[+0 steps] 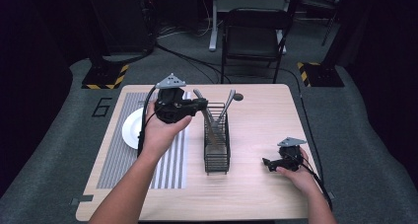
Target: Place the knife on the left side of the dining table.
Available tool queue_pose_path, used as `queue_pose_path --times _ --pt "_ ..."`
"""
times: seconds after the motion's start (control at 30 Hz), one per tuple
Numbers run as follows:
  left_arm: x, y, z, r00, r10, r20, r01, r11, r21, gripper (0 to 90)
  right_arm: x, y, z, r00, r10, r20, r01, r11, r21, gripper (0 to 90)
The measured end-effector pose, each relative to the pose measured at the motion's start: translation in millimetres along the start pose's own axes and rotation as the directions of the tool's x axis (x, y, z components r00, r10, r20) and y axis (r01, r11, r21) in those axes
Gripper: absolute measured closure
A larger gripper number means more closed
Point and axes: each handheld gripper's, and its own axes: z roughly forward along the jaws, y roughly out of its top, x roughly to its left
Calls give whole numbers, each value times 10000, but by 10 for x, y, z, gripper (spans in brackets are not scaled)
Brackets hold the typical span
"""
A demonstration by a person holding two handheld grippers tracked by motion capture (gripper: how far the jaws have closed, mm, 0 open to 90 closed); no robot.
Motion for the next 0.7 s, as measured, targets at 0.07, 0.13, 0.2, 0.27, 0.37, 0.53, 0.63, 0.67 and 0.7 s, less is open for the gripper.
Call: queue_pose_path --times 0.07,0.13,0.2,0.27,0.37,0.53,0.63,0.67,0.7 --pt "3 25 -43 10000 9 -39 -9 10000 -95 835 0 0 0 10000 0 1 0 10000 -2 0" --pt "1 47 -85 10000 -32 -79 30 9998 -196 835 -1 0 0 10000 -7 -5 7 10000 -3 0" --pt "1 67 -132 9999 -36 -113 33 9997 -261 835 0 0 0 10000 0 2 0 10000 1 0" --pt "1 85 -178 9999 -31 -157 26 9994 -349 835 3 1 1 10000 44 -3 -44 10000 29 0" --pt "-4 105 -244 9998 -35 -184 27 9990 -457 835 1 1 1 10000 19 -9 -19 10000 12 0" --pt "6 124 -327 9995 6 -301 -21 9986 -521 835 0 0 0 10000 -2 7 2 10000 0 0" --pt "26 121 -376 9993 -37 -366 16 9985 -555 835 -1 0 0 10000 -11 0 11 10000 -5 0" --pt "35 116 -397 9992 -99 -385 76 9983 -585 835 1 1 2 10000 21 -8 -21 10000 11 0" --pt "51 111 -423 9990 -127 -427 100 9980 -631 835 -1 0 0 10000 -5 -4 5 10000 1 0"
